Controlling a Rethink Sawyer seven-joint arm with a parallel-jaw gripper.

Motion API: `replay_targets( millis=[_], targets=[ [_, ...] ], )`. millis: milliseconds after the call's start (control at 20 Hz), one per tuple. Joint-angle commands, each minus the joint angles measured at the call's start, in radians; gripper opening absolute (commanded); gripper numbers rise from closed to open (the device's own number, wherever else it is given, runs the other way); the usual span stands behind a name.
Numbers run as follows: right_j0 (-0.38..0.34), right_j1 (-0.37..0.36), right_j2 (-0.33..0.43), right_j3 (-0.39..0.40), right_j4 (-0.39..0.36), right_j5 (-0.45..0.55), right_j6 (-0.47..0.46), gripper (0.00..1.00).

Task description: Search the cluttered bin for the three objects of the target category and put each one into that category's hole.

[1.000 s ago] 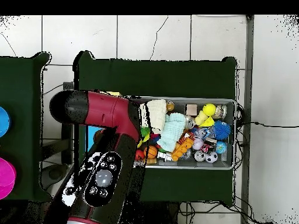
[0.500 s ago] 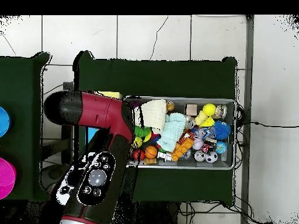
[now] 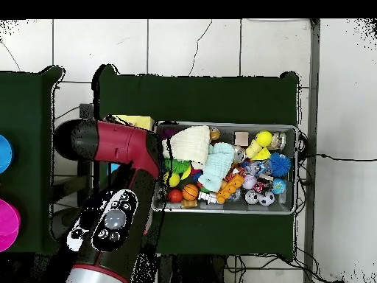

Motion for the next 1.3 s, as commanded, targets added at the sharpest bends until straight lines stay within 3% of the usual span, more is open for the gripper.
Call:
replay_targets(
  millis=[50, 250, 550, 700, 1050, 1300],
  targets=[
    [0.007, 0.106, 0.087, 0.043, 0.03, -0.117, 0.266, 0.0],
    [0.025, 0.126, 0.037, 0.032, 0.013, -0.135, 0.266, 0.0],
    [0.023, 0.12, 0.035, 0.05, 0.003, -0.133, 0.229, 0.0],
    [0.025, 0.074, 0.031, 0.059, 0.003, -0.051, 0.219, 0.0],
    [-0.013, -0.127, 0.045, 0.133, 0.004, 0.091, 0.152, 0.0],
    [-0.028, -0.16, 0.035, 0.125, -0.023, 0.102, 0.124, 0.0]
  ],
)
